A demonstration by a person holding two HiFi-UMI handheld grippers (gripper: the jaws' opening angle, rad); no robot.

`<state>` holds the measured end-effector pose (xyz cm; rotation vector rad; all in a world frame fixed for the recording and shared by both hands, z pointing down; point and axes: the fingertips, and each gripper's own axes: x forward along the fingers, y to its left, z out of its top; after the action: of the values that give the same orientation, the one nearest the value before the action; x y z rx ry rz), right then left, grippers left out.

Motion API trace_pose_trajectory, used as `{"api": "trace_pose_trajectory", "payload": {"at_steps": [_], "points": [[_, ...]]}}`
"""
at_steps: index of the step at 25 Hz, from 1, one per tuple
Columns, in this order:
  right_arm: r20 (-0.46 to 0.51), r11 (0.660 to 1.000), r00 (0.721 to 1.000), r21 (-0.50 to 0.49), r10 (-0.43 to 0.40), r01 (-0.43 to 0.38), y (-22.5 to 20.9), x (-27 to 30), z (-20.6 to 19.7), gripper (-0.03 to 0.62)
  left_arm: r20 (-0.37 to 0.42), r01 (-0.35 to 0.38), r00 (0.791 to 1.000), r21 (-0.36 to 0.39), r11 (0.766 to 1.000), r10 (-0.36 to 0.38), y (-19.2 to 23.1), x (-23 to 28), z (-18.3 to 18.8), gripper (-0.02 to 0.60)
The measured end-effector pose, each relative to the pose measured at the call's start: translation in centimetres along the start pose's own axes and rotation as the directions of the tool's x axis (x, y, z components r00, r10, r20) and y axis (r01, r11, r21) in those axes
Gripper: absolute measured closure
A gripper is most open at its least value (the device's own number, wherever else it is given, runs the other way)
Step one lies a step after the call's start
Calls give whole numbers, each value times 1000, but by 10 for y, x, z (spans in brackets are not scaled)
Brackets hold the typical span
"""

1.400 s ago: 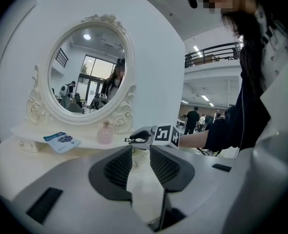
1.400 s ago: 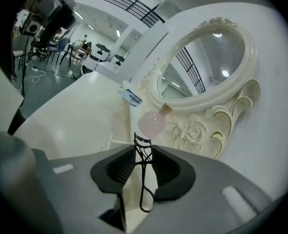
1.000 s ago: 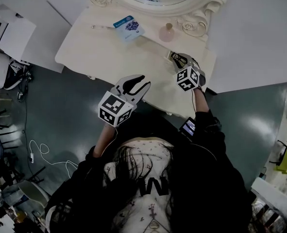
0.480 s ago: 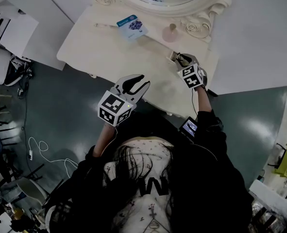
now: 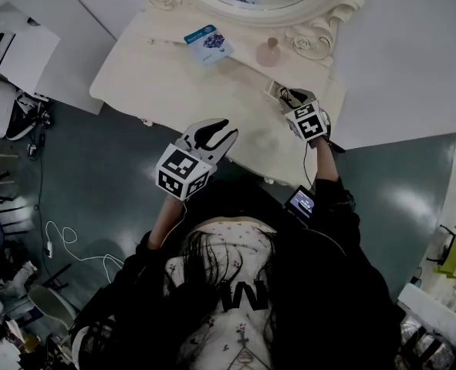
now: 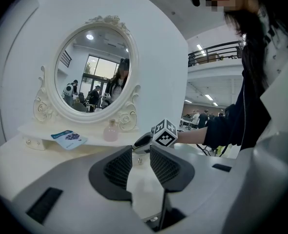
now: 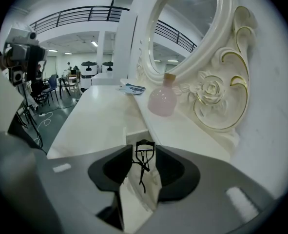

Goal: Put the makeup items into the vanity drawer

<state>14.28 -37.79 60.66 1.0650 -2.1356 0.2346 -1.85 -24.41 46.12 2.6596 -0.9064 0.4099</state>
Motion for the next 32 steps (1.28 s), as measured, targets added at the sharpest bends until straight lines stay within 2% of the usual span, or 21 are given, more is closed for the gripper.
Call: {"api": "trace_pose_trajectory", "payload": {"at_steps": [4, 11, 12, 15, 22, 28, 32], "points": [[-2, 999, 1000, 52, 9, -9, -6, -3, -4, 431, 0, 5, 1000, 4, 1000, -5, -1, 0, 0, 466], [63, 993, 997, 117, -34, 26, -10, -16, 7, 436, 3, 14, 1000, 6, 1000, -14, -3, -2, -1, 466], [65, 993, 997, 113, -42, 34, -11, -14, 9, 443, 1, 16, 1000, 7, 1000, -16, -2, -2, -1, 466], [53, 994, 997, 94, -62, 57, -13, -4, 11, 573, -2, 26, 1000, 11, 1000, -26, -5, -1, -2, 466], [-71, 998, 997, 48, -29, 33, -3, 17, 0, 585, -3, 15, 1000, 8, 1000, -15, 0, -6, -3, 466], [-93, 998, 995, 45, -38, 42, -5, 22, 1, 586, 0, -14, 1000, -12, 1000, 14, 11, -16, -7, 466], [-106, 998, 994, -65, -11, 5, 5, 31, 12, 586, -6, -6, 1000, -14, 1000, 6, 12, -13, -9, 466]]}}
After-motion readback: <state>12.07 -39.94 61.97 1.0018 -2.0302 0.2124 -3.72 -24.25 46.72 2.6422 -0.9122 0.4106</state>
